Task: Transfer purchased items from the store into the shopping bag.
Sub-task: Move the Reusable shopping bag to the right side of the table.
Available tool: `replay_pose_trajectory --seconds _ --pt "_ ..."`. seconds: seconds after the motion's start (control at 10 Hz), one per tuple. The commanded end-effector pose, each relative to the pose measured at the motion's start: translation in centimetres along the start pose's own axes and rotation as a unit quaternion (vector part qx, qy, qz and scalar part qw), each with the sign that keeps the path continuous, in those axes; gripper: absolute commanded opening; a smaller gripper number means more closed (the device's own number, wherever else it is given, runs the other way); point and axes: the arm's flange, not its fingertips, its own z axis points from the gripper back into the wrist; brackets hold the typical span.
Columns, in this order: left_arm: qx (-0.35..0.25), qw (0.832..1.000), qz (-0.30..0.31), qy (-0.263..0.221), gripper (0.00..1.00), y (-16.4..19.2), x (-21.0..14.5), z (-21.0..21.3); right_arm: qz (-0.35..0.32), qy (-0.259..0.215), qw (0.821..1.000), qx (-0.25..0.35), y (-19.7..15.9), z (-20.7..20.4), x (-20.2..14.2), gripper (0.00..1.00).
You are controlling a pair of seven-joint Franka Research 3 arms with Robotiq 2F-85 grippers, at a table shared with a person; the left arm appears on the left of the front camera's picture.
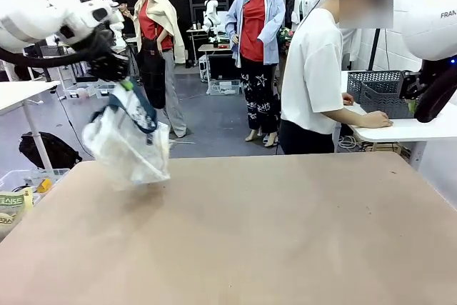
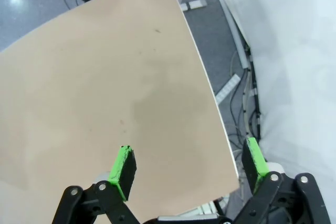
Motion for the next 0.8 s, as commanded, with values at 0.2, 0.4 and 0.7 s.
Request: replay_pose_trajectory --seconds 0.2,0.4,0.7 --pt "0.069 0.992 0.104 0.029 0.0 7.0 1.5 3.0 0.005 0.0 1.0 -0.008 0.0 -0.1 -0.1 1.0" --pt "0.094 0.988 0.113 0.046 0.0 9.4 1.0 3.1 0.005 0.0 1.0 -0.008 0.0 -0.1 -0.1 1.0" --pt "0.137 0.98 0.097 0.111 0.0 11.1 1.1 0.3 0.005 0.0 1.0 -0.008 0.0 -0.1 -0.1 1.0"
